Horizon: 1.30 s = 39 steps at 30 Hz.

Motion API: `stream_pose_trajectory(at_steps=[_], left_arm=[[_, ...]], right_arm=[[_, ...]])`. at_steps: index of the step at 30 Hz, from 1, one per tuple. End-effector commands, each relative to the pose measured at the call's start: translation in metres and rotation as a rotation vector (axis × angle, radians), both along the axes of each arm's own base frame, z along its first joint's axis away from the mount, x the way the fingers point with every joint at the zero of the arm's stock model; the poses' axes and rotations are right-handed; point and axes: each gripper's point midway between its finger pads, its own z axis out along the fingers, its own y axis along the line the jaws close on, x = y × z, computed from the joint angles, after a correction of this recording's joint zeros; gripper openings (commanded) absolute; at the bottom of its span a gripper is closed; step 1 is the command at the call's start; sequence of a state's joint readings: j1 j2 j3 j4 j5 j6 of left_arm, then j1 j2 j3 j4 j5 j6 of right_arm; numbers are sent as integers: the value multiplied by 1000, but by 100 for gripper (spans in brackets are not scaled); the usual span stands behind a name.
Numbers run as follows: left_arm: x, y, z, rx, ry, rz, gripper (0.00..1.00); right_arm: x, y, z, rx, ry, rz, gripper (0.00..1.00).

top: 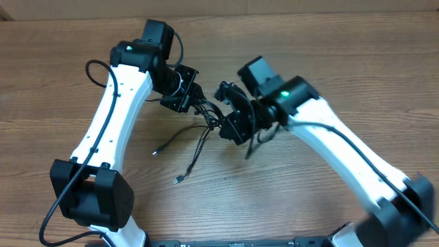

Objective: Untangle cables

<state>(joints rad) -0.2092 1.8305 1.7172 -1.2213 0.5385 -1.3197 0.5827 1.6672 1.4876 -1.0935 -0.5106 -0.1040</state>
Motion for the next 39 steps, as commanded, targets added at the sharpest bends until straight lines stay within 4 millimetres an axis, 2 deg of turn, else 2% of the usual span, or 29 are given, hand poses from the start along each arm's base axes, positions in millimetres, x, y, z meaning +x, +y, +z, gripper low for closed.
stream_pose_trajectory(at_steps=[1, 5, 9, 10, 11, 14, 16, 18, 21, 22, 25, 26, 31, 34, 39], left_arm=[[15, 24, 13, 39, -60, 93, 4], [17, 32, 12, 56, -61, 111, 4], [18, 33, 11, 64, -65, 111, 4], [18, 35, 10, 75, -71, 107, 4], [19, 35, 10, 80, -74, 103, 4], [19, 36, 10, 85, -91, 76, 4], [19, 35, 10, 87, -98, 64, 4], [19, 35, 10, 89, -105, 52, 4], [17, 30, 12, 64, -100, 39, 4], [16, 27, 13, 45, -100, 29, 4], [13, 19, 17, 8, -122, -29, 4], [13, 17, 18, 0, -132, -49, 4], [12, 13, 21, -2, -269, -258, 4], [16, 10, 24, 6, -385, -397, 4], [28, -8, 43, -61, -642, -609, 4]], right_arm=[[-24, -16, 79, 148, -122, -27, 4], [-38, -40, 132, 274, -204, -80, 4], [-35, -75, 162, 324, -248, -255, 4], [-26, -95, 166, 312, -238, -396, 4], [-24, -101, 166, 303, -233, -434, 4], [-6, -155, 151, 197, -166, -806, 4], [-4, -174, 142, 156, -131, -914, 4], [-3, -178, 138, 142, -114, -929, 4], [1, -172, 132, 121, -118, -873, 5], [2, -168, 129, 118, -109, -844, 10], [7, -150, 116, 109, -70, -746, 40], [9, -146, 112, 106, -52, -727, 45], [20, -107, 84, 105, 24, -546, 58], [32, -84, 74, 135, 30, -467, 72], [40, -63, 43, 100, 100, -423, 73]])
